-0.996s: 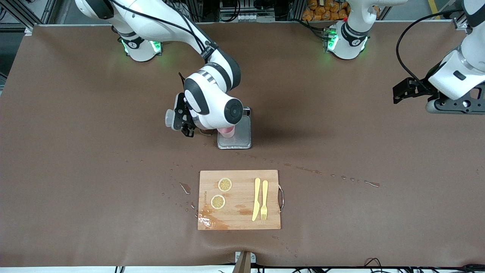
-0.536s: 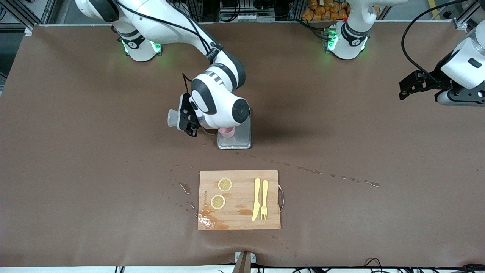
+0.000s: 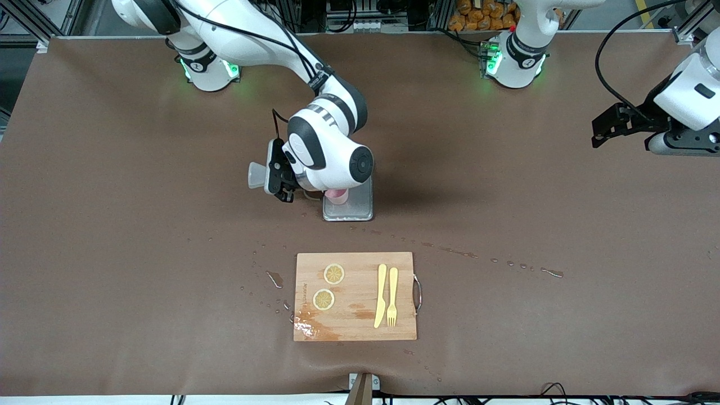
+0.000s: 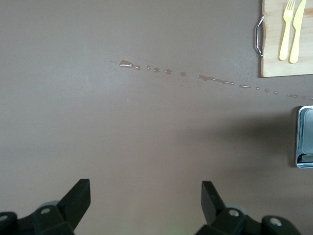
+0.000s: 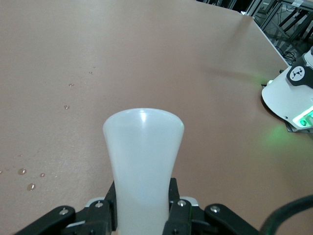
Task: Add sauce to pink cup with both arms
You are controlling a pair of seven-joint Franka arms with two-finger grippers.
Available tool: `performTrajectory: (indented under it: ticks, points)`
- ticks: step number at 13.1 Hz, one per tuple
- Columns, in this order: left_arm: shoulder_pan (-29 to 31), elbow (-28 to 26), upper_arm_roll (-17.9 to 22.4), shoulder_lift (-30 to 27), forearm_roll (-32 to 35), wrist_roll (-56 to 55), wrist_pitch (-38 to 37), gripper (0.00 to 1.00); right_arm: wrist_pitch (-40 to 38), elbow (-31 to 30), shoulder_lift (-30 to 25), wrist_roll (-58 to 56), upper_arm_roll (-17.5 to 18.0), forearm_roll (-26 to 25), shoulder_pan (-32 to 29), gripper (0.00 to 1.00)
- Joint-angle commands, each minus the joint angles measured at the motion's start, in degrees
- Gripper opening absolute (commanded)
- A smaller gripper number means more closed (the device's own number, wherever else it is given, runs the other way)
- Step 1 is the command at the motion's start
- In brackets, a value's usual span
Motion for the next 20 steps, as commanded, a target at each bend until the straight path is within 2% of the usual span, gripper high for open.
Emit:
performTrajectory:
  ticks: [1, 2, 4, 7, 11, 14, 17, 20]
  points:
    - [0.1, 0.3, 0.3, -0.6, -2.4, 0.2, -0.9, 1.00, -1.8, 2.9, 0.8, -1.4, 0.2, 0.0, -0.7, 0.00]
    - [0.2, 0.3, 0.3, -0.6, -2.5, 0.3, -1.3, 1.00, -1.8, 2.9, 0.6, -2.2, 0.3, 0.4, -1.3, 0.00]
    - [0.1, 0.3, 0.3, -0.7, -2.4, 0.2, -2.4, 1.00, -1.7, 3.0, -0.5, -5.5, 0.3, 5.7, -4.7, 0.00]
    - [0.0, 0.4, 0.1, -0.5, -2.3, 0.5, -2.4, 1.00, 1.4, 2.9, -0.8, -6.4, 0.4, 8.5, -7.5, 0.00]
    - [0.1, 0.3, 0.3, -0.1, -2.5, 0.5, -2.2, 1.00, 3.1, 2.7, -4.5, -14.1, 0.3, 16.4, -13.4, 0.00]
    - [0.0, 0.2, 0.3, 0.1, -2.4, 0.5, -1.6, 1.00, 3.9, 2.1, -7.2, -20.8, 0.3, 23.0, -18.3, 0.00]
    - [-0.2, 0.2, 0.1, 0.2, -2.4, 0.4, -1.5, 1.00, 3.8, 0.1, -10.0, -31.9, 0.2, 30.7, -25.5, 0.00]
    - [-0.1, 0.2, 0.1, 0.2, -2.4, 0.1, -1.4, 1.00, 3.7, -0.1, -10.3, -40.3, 0.2, 36.3, -32.1, 0.00]
